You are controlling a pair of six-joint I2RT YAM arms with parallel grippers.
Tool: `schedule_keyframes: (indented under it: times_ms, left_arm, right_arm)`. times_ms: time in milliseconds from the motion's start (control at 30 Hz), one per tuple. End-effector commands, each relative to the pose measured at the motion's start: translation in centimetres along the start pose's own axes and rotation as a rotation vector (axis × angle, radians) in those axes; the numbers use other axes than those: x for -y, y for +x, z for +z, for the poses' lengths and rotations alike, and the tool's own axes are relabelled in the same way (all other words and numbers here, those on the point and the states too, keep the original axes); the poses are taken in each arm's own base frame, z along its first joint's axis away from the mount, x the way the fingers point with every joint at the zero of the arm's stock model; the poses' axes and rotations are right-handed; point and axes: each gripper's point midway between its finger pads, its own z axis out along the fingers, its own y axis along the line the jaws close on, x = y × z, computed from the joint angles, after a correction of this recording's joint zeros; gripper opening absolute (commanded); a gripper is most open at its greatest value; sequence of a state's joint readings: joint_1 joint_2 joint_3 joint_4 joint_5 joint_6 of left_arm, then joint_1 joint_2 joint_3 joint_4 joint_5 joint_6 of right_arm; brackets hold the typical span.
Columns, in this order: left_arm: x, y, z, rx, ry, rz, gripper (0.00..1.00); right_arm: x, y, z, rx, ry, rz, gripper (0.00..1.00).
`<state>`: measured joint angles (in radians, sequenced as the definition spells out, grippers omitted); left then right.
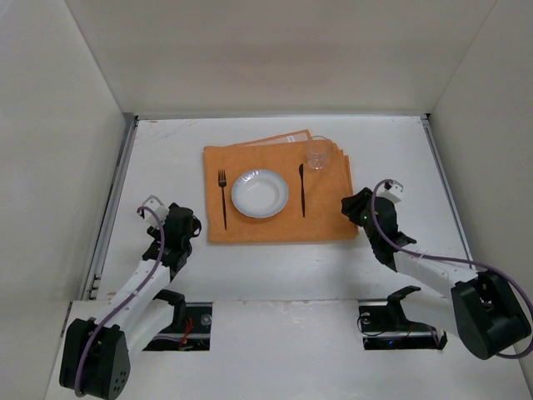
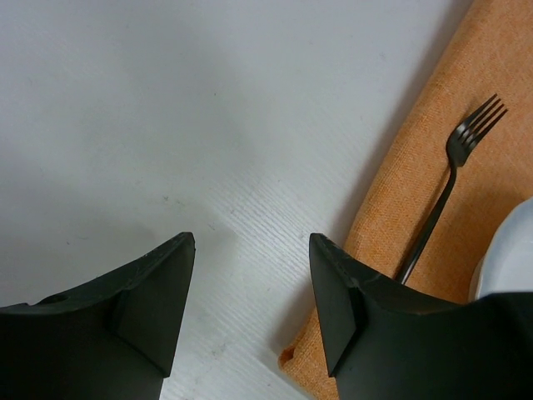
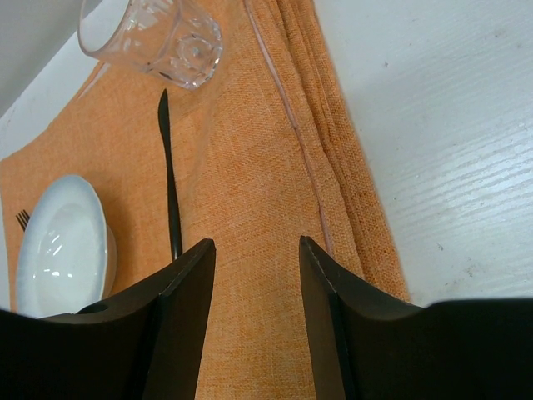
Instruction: Set the dinner table for one person
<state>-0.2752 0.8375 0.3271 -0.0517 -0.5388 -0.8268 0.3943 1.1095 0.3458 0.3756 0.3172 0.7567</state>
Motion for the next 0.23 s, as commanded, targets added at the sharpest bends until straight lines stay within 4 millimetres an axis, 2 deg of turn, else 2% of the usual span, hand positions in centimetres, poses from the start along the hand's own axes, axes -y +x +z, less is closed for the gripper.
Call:
schedule_keyframes:
  times_ms: [0, 67, 200]
  left_arm:
    - [0.85, -0.90, 0.51, 0.029, 0.017, -0.051, 0.54]
    - [0.81, -0.84, 0.63, 0.033, 0.020, -0.057, 0.54]
    - [0.81, -0.53, 1.16, 0.022, 0.015, -0.053, 0.54]
  right_arm:
    - [-2.52, -1.82, 0.42, 0.047, -0.071, 0.030, 0.51]
    - [-2.96, -1.68, 0.39, 0.040, -0.084, 0.024, 0.51]
    - [-2.44, -1.51, 0.75, 0.042, -0.060, 0.012, 0.52]
